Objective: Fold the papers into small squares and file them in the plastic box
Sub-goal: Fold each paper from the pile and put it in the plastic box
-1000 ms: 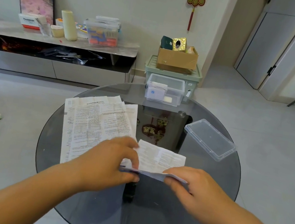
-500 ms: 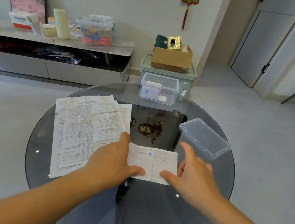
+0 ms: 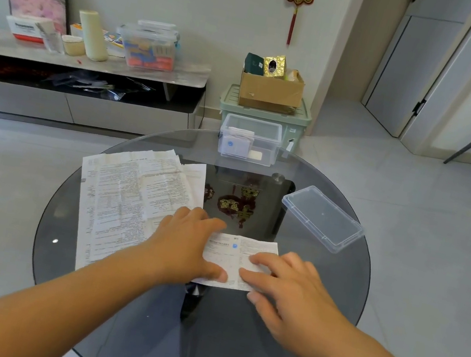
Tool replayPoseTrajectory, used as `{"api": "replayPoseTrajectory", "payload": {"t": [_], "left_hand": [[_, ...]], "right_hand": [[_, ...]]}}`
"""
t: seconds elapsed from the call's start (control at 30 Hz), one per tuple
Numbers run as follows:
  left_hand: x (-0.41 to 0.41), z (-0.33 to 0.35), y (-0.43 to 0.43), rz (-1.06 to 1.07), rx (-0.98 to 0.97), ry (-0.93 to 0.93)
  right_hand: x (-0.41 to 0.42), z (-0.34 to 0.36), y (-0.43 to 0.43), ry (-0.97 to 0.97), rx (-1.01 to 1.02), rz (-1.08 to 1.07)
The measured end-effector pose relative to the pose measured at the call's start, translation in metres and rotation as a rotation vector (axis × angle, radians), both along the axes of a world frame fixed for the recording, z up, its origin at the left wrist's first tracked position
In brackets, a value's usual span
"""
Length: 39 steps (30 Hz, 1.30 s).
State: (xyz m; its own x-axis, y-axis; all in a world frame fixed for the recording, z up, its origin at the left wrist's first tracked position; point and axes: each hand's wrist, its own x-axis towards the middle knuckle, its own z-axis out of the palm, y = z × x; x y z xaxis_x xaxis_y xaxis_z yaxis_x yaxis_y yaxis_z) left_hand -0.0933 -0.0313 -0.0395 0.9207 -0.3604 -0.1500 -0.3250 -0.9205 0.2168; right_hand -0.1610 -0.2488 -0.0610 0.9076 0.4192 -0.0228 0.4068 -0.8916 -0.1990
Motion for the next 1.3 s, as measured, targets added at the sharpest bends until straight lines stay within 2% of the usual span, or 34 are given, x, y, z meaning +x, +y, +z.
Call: {"api": "replayPoseTrajectory", "payload": {"t": [0.1, 0.23, 0.47, 0.67, 0.8, 1.03, 1.17, 1.3], "left_hand": [[0.002, 0.008, -0.006, -0.065, 0.007, -0.001], [0.006, 0.013, -0.018, 0.004, 0.002, 0.023], [-0.002, 0.014, -0.022, 0.118, -0.275, 0.211], [-0.021, 0.019, -0.015, 0.228, -0.596, 0.435], [-0.030, 0.016, -0.010, 0.324, -0.696, 0.564], [-0.036, 0.017, 0.003, 0.347, -0.857, 0.768], [-0.037, 0.025, 0.007, 0.297, -0.847, 0.828], [-0.042, 0.032, 0.010, 0.034, -0.531, 0.656]], "right_hand": [[-0.005, 0.003, -0.003, 0.034, -0.025, 0.003], [-0.010, 0.008, -0.005, 0.063, -0.052, 0.005], [-0.015, 0.012, -0.006, 0.101, -0.045, -0.019], [-0.017, 0.010, -0.008, 0.138, 0.071, -0.039], [-0.020, 0.014, -0.006, 0.126, 0.071, 0.000], [-0.026, 0.018, -0.004, 0.077, 0.107, 0.038], [-0.020, 0.011, -0.003, 0.029, 0.201, -0.007], [-0.013, 0.006, -0.006, 0.021, 0.308, -0.101]]}}
